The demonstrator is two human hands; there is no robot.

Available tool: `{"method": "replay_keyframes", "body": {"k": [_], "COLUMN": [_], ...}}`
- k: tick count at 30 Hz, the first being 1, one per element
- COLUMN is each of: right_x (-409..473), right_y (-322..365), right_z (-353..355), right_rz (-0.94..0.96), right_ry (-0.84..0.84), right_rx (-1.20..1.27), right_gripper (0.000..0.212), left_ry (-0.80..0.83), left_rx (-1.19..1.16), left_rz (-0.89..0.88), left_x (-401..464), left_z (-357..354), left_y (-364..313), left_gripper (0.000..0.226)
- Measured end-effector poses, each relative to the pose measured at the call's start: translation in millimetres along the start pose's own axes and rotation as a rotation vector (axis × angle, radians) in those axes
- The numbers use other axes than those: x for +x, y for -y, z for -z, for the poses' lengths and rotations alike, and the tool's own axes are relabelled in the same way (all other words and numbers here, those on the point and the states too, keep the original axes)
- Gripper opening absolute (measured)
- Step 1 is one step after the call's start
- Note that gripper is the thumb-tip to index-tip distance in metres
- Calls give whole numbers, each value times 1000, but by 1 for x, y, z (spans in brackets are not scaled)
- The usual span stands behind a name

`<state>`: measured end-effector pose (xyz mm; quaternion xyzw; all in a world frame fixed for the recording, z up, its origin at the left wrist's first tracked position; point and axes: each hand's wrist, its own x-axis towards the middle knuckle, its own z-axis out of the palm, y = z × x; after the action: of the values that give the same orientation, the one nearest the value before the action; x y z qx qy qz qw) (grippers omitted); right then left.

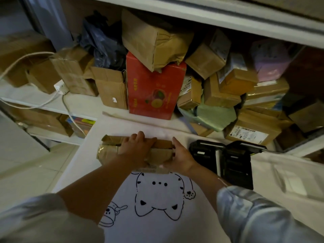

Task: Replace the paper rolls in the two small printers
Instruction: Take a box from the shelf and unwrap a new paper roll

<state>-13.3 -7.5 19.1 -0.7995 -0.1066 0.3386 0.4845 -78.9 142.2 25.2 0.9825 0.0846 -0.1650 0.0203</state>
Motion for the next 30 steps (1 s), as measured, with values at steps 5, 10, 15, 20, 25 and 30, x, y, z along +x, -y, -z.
{"method": "replay_keyframes", "body": {"k": [5, 10, 15, 20, 25, 30], "right_x": [0, 18, 29, 40, 45, 46], "right_y": [-19, -26, -24, -19, -22, -20], "right_z": [0, -16, -28, -27, -25, -19], "right_rz": [-165, -134, -81, -72, -146, -237], "right_ry": [-34, -112, -209, -273, -305, -173], "right_rx": [51, 46, -75, -250, -136, 88], "right_gripper": [25, 16, 6, 7, 15, 13], "left_ry": [-1, 69, 93, 105, 120, 111], "left_rx": [15, -76, -111, -148, -159, -164], "left_rz": [1, -2, 10, 10, 7, 8], "left_x": [-12, -14, -10, 0, 2, 1], "left_z": [-13, -15, -15, -14, -12, -12], "left_y": [-7, -7, 5, 8, 10, 9], "left_gripper": [94, 88, 84, 81, 79, 86]}}
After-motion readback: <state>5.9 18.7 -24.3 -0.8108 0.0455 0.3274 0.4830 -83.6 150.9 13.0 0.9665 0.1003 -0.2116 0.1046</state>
